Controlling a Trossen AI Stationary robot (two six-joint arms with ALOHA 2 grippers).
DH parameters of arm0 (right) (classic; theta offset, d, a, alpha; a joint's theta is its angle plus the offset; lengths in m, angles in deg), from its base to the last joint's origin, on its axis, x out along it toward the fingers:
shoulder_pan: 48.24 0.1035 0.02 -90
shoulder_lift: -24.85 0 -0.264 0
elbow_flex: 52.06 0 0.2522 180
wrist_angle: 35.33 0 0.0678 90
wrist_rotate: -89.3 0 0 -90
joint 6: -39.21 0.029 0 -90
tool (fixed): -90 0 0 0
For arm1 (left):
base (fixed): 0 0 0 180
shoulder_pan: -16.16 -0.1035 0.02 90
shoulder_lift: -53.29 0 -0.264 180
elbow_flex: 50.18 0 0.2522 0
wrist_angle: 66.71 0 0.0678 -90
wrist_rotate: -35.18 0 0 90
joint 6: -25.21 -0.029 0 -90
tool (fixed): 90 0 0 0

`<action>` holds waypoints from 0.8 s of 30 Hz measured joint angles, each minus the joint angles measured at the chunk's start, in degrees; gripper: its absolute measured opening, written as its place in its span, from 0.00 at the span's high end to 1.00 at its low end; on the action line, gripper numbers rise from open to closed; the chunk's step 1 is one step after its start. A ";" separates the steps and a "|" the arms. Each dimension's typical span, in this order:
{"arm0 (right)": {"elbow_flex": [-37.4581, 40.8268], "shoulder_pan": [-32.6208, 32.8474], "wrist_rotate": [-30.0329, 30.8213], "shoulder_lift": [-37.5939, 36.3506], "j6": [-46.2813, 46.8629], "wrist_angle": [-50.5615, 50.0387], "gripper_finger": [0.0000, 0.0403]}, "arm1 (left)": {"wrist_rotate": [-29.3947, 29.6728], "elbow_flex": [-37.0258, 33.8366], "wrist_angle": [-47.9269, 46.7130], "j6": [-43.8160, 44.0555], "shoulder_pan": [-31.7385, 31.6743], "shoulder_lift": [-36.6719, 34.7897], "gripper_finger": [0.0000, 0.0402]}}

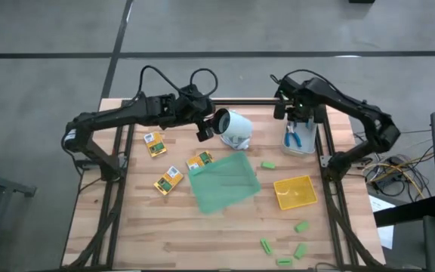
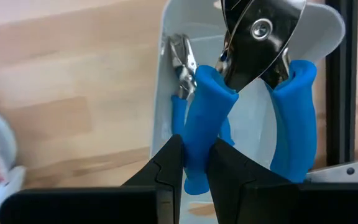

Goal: Pick & Place School Supplies
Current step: Put the blue plier into the gray bin

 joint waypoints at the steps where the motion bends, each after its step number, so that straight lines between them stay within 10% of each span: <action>1: 0.00 -0.43 -0.28 0.84 -0.80 -0.06 0.88 | 0.01 -0.11 0.11 0.00 0.00 0.00 0.41; 24: 4.07 -1.66 -3.05 12.08 -10.88 0.15 0.88 | 0.50 -0.30 0.61 -1.92 -0.02 -0.07 0.41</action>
